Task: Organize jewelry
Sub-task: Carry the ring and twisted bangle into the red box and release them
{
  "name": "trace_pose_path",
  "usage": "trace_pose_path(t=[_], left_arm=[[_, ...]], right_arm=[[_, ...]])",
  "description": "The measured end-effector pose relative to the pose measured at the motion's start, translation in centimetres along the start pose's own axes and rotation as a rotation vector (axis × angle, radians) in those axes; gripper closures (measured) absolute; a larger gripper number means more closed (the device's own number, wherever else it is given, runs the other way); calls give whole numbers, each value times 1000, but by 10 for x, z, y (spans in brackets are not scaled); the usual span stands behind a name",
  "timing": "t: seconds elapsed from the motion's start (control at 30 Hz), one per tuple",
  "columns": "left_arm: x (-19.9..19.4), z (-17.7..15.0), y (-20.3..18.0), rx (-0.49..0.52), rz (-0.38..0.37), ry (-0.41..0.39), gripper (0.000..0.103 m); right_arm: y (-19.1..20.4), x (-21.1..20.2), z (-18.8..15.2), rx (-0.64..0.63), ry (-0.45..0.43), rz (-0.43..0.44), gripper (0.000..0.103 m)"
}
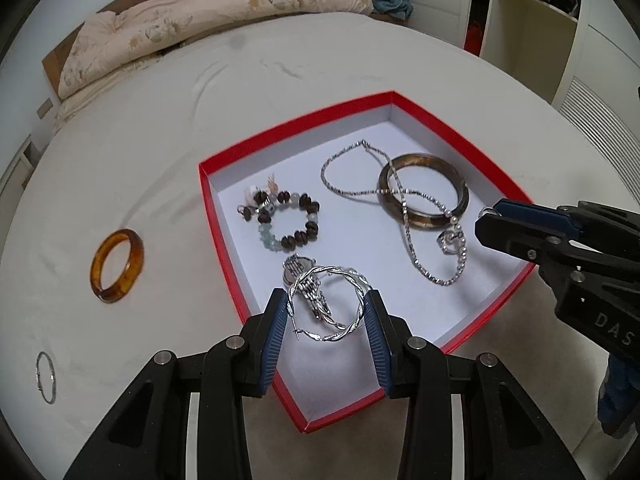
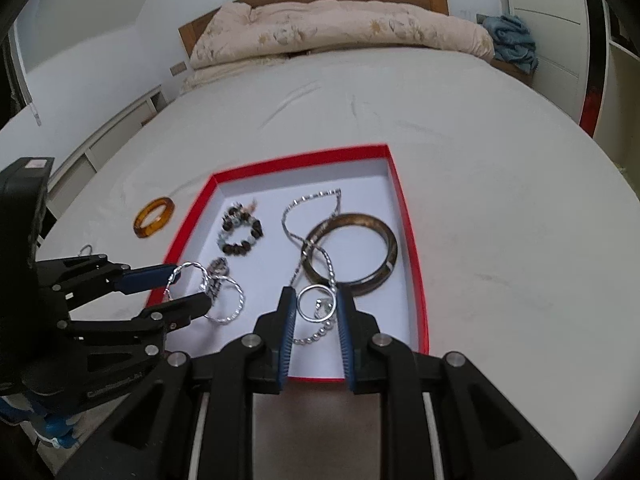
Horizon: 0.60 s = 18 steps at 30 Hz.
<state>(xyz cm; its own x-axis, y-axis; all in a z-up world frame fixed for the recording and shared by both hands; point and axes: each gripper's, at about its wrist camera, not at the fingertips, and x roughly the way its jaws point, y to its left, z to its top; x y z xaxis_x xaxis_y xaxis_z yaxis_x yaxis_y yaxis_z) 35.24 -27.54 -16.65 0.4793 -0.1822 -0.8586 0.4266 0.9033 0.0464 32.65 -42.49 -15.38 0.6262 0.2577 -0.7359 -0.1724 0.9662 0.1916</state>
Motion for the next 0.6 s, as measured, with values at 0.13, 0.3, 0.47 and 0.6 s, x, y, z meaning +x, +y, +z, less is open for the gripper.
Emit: trace_pose_path(t=[0.13,0.3,0.47,0.6], left_arm=[[6,-3,1,-5,-8,12,64],[8,-5,0,-7,-18,21,64],[9,-6,0,-11,-25,26,64],[9,-6,1,-14,-30,29,64]], right_arm=[[-3,10,-5,-2,33,-21,84],[-3,13,-7,-11,49,-35,83],[-2,14,-7,-15,57,-48,83],[0,12,-7,-15,60,-59,83]])
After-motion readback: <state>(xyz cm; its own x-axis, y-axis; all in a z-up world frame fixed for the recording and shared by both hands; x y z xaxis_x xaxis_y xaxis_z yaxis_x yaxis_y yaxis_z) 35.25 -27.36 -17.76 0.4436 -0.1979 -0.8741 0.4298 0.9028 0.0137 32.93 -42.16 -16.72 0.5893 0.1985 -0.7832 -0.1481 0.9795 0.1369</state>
